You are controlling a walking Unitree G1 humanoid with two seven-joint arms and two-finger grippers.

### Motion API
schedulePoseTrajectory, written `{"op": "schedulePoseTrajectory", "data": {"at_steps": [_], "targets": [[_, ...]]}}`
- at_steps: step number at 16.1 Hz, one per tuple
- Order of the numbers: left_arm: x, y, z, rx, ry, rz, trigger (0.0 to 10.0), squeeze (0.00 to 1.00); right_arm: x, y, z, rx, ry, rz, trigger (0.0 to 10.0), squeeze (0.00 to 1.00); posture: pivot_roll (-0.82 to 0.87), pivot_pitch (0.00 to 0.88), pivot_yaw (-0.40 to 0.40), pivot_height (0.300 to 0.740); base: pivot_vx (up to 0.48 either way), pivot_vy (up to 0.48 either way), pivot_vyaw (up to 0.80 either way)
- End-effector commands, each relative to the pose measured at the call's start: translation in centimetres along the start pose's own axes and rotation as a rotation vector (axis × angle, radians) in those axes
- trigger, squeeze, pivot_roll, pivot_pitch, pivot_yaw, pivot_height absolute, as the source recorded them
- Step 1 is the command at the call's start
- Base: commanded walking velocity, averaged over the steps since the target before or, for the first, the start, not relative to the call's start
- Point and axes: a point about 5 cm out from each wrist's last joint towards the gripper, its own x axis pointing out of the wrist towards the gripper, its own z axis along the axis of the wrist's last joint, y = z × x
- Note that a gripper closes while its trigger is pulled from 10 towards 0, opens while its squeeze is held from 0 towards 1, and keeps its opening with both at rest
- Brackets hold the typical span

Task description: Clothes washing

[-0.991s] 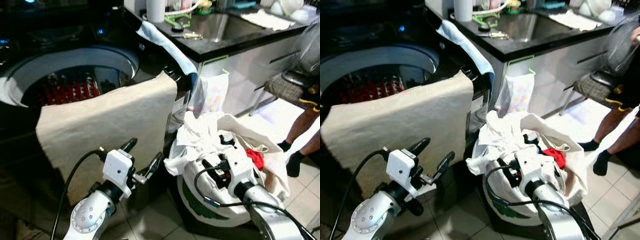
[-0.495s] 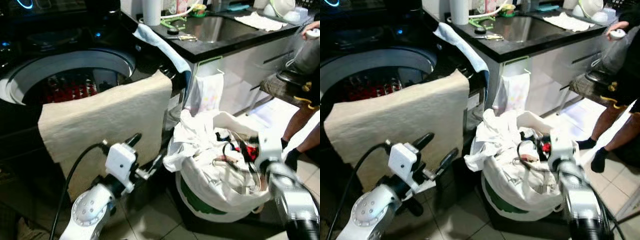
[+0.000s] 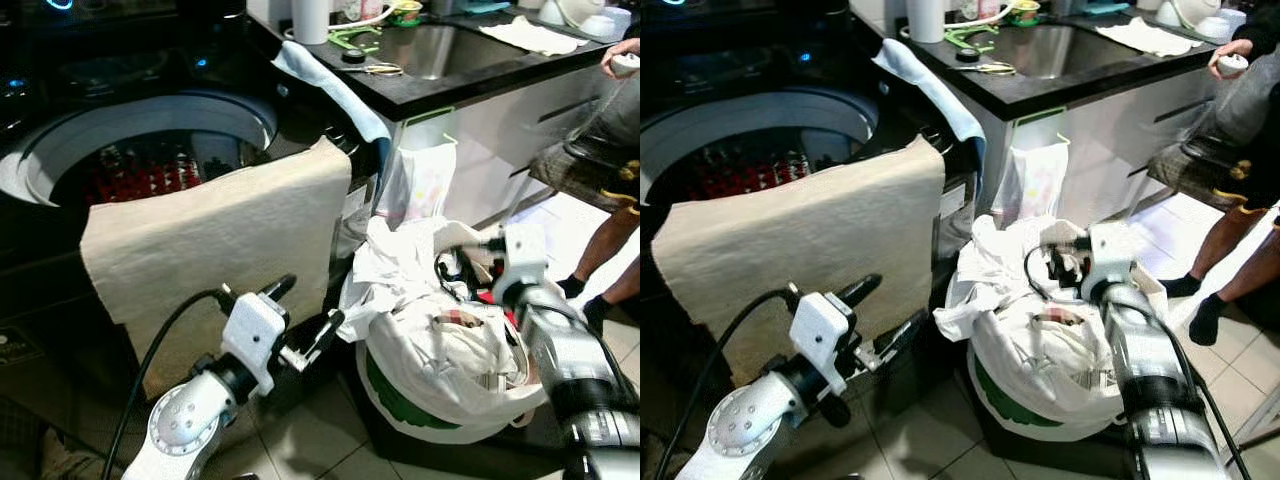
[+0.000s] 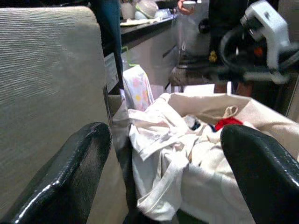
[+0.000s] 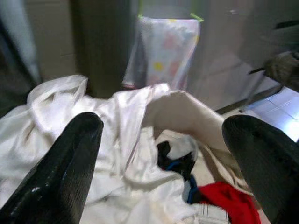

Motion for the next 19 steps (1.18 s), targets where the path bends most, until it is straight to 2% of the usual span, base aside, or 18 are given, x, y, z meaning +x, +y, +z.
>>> {"op": "schedulePoseTrajectory", "data": {"at_steps": [1,2,4,6,7,8,10,12,13,14,15,16,18,19], "targets": [[-0.2,0.3,0.2,0.041,0.016,0.011,10.0,0.00,0.5,-0.6,0.7,-0.009,-0.028,-0.021,10.0,1.00,0.00,0.033,0.006,0.719,0.000,0.000,0.00],[-0.4,0.5,0.3,0.042,0.019,0.018,10.0,0.00,0.7,-0.4,0.9,-0.005,-0.030,-0.005,10.0,1.00,0.01,0.042,0.008,0.719,0.000,0.000,0.00],[-1.1,1.2,0.9,0.058,0.021,0.050,10.0,0.00,1.5,0.9,1.6,-0.014,-0.047,0.084,10.0,1.00,0.05,0.096,0.017,0.719,0.000,0.000,0.00],[-1.6,1.8,1.6,0.073,0.014,0.076,10.0,0.00,2.0,1.8,2.0,-0.031,-0.047,0.109,10.0,1.00,0.08,0.141,0.025,0.719,0.000,0.000,0.00],[-2.3,2.3,2.3,0.092,0.011,0.096,10.0,0.00,2.4,2.2,2.3,-0.043,-0.049,0.100,10.0,1.00,0.11,0.193,0.032,0.719,0.000,0.000,0.00],[-2.5,2.5,2.4,0.097,0.011,0.099,10.0,0.00,2.5,2.3,2.4,-0.040,-0.054,0.097,10.0,1.00,0.11,0.193,0.032,0.719,0.000,0.000,0.00],[-3.6,3.1,3.2,0.068,0.006,0.149,10.0,0.00,2.7,1.9,3.4,-0.034,-0.108,0.027,10.0,1.00,0.13,0.245,0.036,0.719,0.000,0.000,0.00],[-4.5,2.6,3.4,0.059,0.015,0.166,10.0,0.00,2.7,1.3,4.7,0.000,-0.188,-0.030,10.0,1.00,0.14,0.269,0.035,0.719,0.000,0.000,0.00],[-5.0,2.2,3.4,0.053,0.025,0.168,10.0,0.00,2.7,1.5,5.1,0.013,-0.222,-0.013,10.0,1.00,0.14,0.273,0.035,0.719,0.000,0.000,0.00],[-5.3,2.0,3.4,0.043,0.031,0.161,10.0,0.00,2.8,2.0,5.3,0.020,-0.232,0.034,10.0,0.87,0.14,0.277,0.034,0.719,0.000,0.000,0.00],[-5.6,1.6,3.4,0.030,0.041,0.147,10.0,0.00,2.9,3.1,5.0,0.013,-0.219,0.117,10.0,0.18,0.14,0.278,0.033,0.719,0.000,0.000,0.00],[-5.7,1.2,3.5,0.023,0.048,0.121,10.0,0.00,2.9,4.0,4.6,0.007,-0.204,0.186,10.0,0.00,0.14,0.279,0.032,0.719,0.000,0.000,0.00],[-5.8,0.3,4.0,0.000,0.048,0.074,10.0,0.00,3.0,5.5,3.6,-0.009,-0.156,0.264,10.0,0.00,0.16,0.293,0.031,0.719,0.000,0.000,0.00],[-5.9,0.0,4.4,-0.009,0.045,0.064,10.0,0.00,3.0,5.7,3.3,-0.014,-0.147,0.243,10.0,0.00,0.17,0.297,0.031,0.719,0.000,0.000,0.00]]}}
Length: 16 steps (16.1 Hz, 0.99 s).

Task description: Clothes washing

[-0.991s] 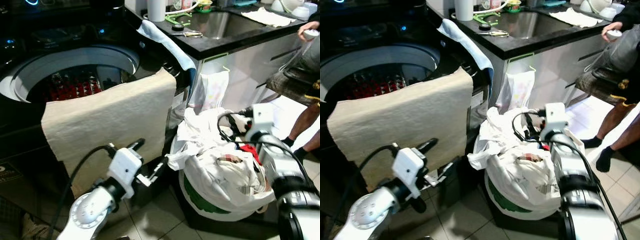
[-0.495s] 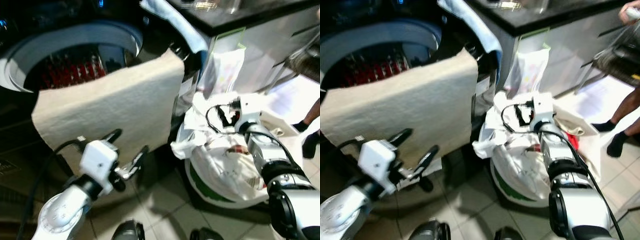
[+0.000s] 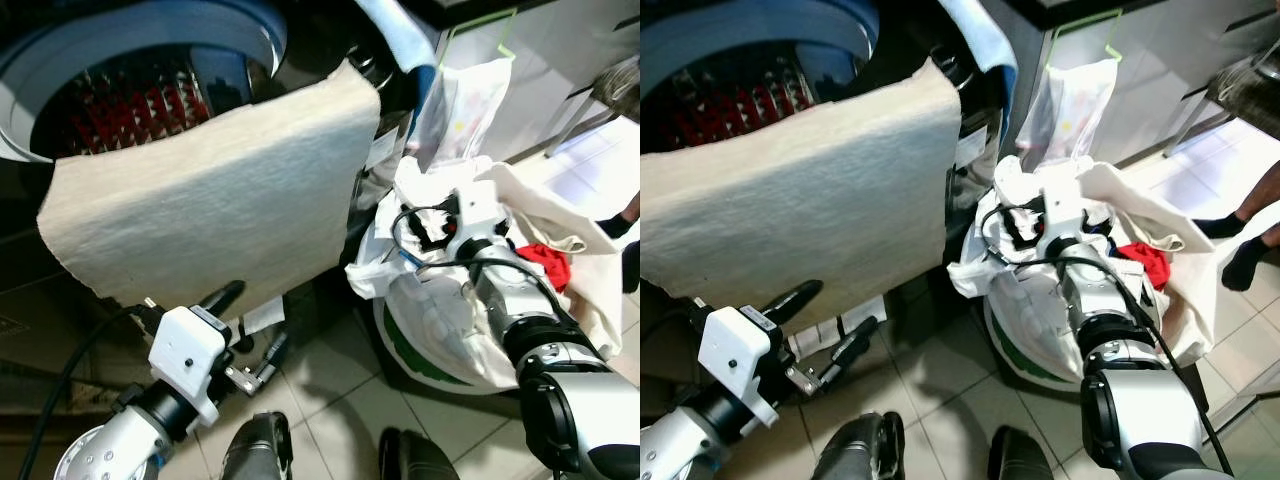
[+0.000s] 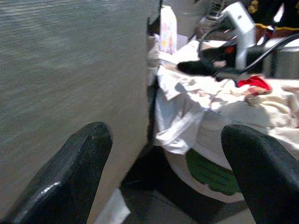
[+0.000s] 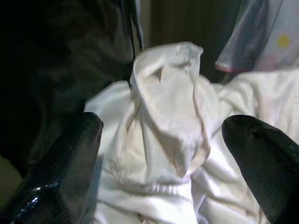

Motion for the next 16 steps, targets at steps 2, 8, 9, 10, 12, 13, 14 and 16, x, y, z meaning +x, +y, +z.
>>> {"op": "schedulePoseTrajectory", "data": {"at_steps": [2,8,9,10,12,13,14,16], "targets": [[-0.3,-0.3,0.7,0.004,0.004,0.000,10.0,0.00,-0.1,-1.0,-0.2,0.001,0.025,-0.135,10.0,0.00,0.19,0.313,0.032,0.719,0.000,0.000,0.00],[-1.2,-0.1,1.5,0.010,0.024,0.032,10.0,0.00,0.1,-1.4,0.4,0.048,-0.005,-0.180,10.0,0.00,0.23,0.324,0.030,0.719,0.000,0.000,0.00],[-1.3,-0.1,1.5,0.013,0.032,0.033,10.0,0.00,0.2,-1.1,0.4,0.066,-0.005,-0.156,9.2,0.00,0.23,0.324,0.033,0.719,0.000,0.000,0.00],[-1.3,-0.1,1.5,0.015,0.035,0.033,10.0,0.00,0.3,-0.9,0.4,0.076,-0.006,-0.142,9.2,0.00,0.23,0.326,0.035,0.719,0.000,0.000,0.00],[-1.4,-0.1,1.6,0.016,0.042,0.031,10.0,0.00,0.5,0.4,-0.1,0.046,0.024,-0.051,1.5,0.00,0.23,0.327,0.037,0.719,0.000,0.000,0.00],[-1.4,0.0,1.5,0.017,0.044,0.031,10.0,0.00,0.5,0.6,-0.2,0.038,0.029,-0.038,1.5,0.00,0.23,0.326,0.038,0.719,0.000,0.000,0.00],[-1.4,0.0,1.5,0.020,0.046,0.031,10.0,0.00,0.5,0.9,-0.6,0.030,0.039,-0.038,1.6,0.00,0.24,0.323,0.039,0.719,0.000,0.000,0.00],[-1.3,0.0,1.5,0.019,0.047,0.027,10.0,0.00,0.3,0.8,-0.9,0.032,0.042,-0.076,0.0,0.00,0.24,0.318,0.041,0.719,0.000,0.000,0.00]]}}
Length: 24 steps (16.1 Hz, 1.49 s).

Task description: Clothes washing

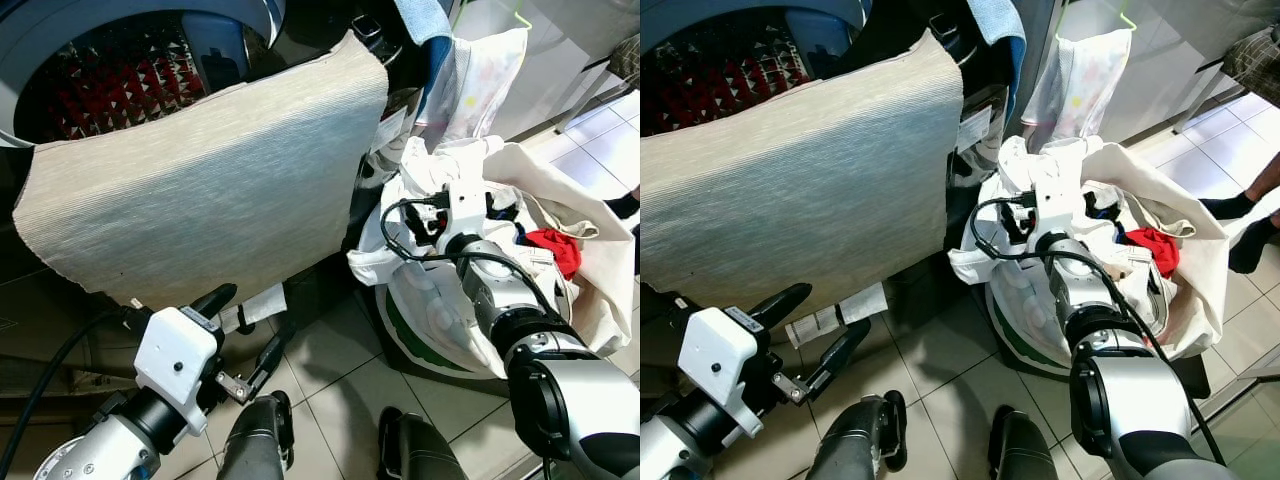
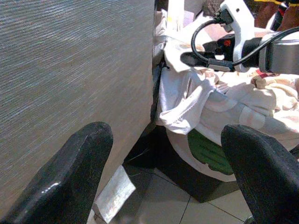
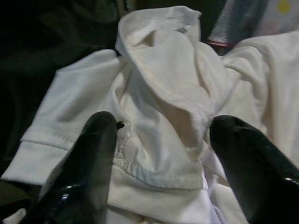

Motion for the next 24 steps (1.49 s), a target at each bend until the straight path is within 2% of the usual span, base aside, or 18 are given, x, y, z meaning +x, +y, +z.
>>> {"op": "schedulePoseTrajectory", "data": {"at_steps": [1,9,15,21,24], "targets": [[-0.3,-0.2,0.5,0.007,-0.009,-0.008,10.0,0.00,-0.6,0.0,-1.5,0.006,0.039,-0.019,0.0,0.00,0.24,0.318,0.041,0.719,0.000,0.000,0.00],[-0.3,0.3,0.1,0.011,-0.005,-0.009,10.0,0.00,-0.8,-0.5,-1.7,0.028,0.031,-0.033,0.0,0.00,0.24,0.306,0.042,0.719,0.000,0.000,0.00],[-0.4,0.3,0.6,0.015,-0.012,-0.010,10.0,0.00,-0.9,-0.6,-1.6,0.030,0.028,-0.042,0.0,0.00,0.24,0.299,0.046,0.719,0.000,0.000,0.00],[-0.1,-0.1,1.4,0.018,-0.033,-0.023,10.0,0.00,-0.9,-0.9,-1.6,0.029,0.019,-0.055,0.0,0.00,0.25,0.297,0.046,0.719,0.000,0.000,0.00],[0.4,-0.6,1.5,0.010,-0.043,-0.046,10.0,0.00,-1.1,-1.4,-1.2,0.024,-0.022,-0.084,0.0,0.00,0.24,0.284,0.035,0.719,0.000,0.000,0.00]]}}
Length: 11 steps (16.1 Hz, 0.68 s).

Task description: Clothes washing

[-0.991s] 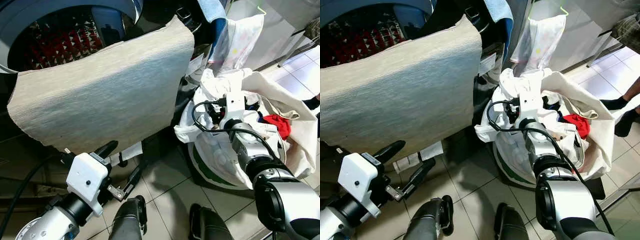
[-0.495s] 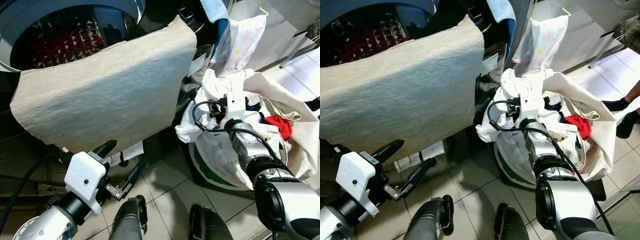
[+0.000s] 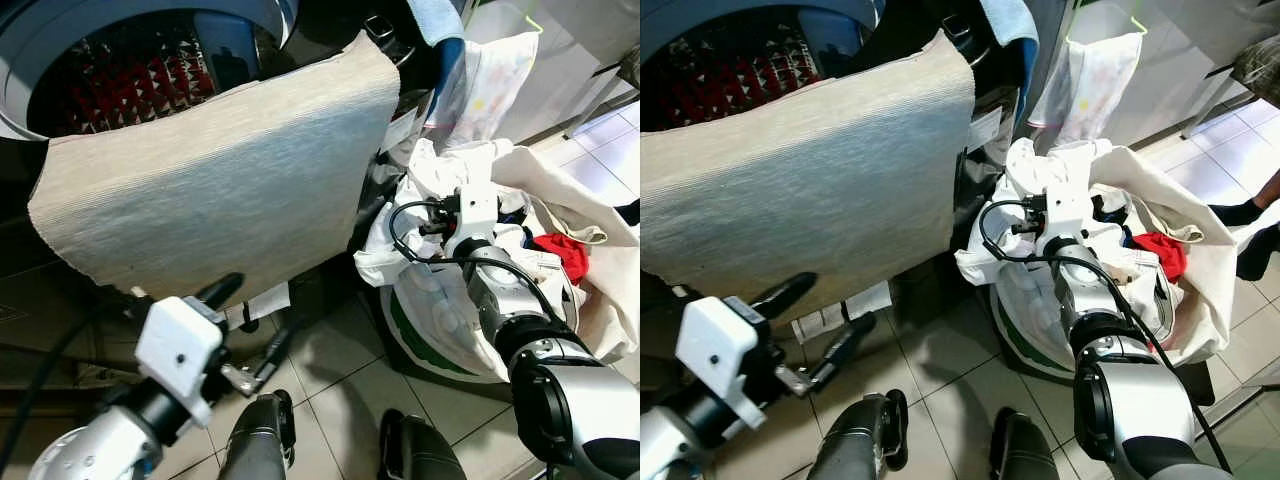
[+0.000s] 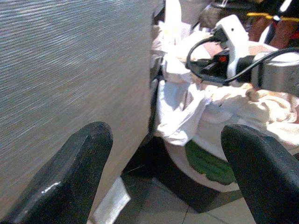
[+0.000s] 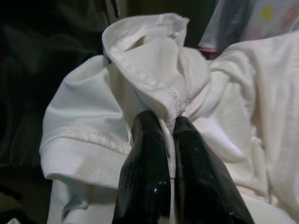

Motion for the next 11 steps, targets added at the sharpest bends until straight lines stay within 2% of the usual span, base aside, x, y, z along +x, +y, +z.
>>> {"op": "schedulePoseTrajectory", "data": {"at_steps": [1,3,7,9,10,11], "targets": [[0.1,-0.4,-0.2,0.003,0.003,-0.011,10.0,0.00,-0.5,-0.8,-0.3,0.026,-0.031,-0.043,0.0,0.00,0.21,0.245,0.013,0.719,0.000,0.000,0.00],[0.7,-0.3,-0.6,0.004,-0.011,-0.027,10.0,0.00,-0.9,-1.3,0.2,0.033,-0.100,-0.062,0.0,0.00,0.18,0.202,-0.004,0.719,0.000,0.000,0.00],[2.0,1.1,-2.0,0.022,-0.029,-0.015,10.0,0.00,-2.0,-2.5,2.2,-0.021,-0.248,-0.045,0.0,0.00,0.08,0.103,-0.017,0.719,0.000,0.000,0.00],[3.4,1.8,-2.5,0.030,-0.057,-0.010,10.0,0.00,-3.1,-3.3,5.1,-0.087,-0.345,0.023,0.0,0.00,0.02,0.058,-0.011,0.719,0.000,0.000,0.00],[4.7,2.1,-2.6,0.036,-0.097,-0.009,10.0,0.00,-4.6,-3.9,8.4,-0.130,-0.440,0.093,0.0,0.00,0.00,0.023,-0.007,0.719,0.000,0.000,0.00],[5.4,2.4,-2.4,0.041,-0.128,-0.007,10.0,0.00,-6.0,-4.3,11.4,-0.131,-0.527,0.120,0.0,0.00,-0.01,0.007,-0.001,0.719,0.000,0.000,0.00]]}}
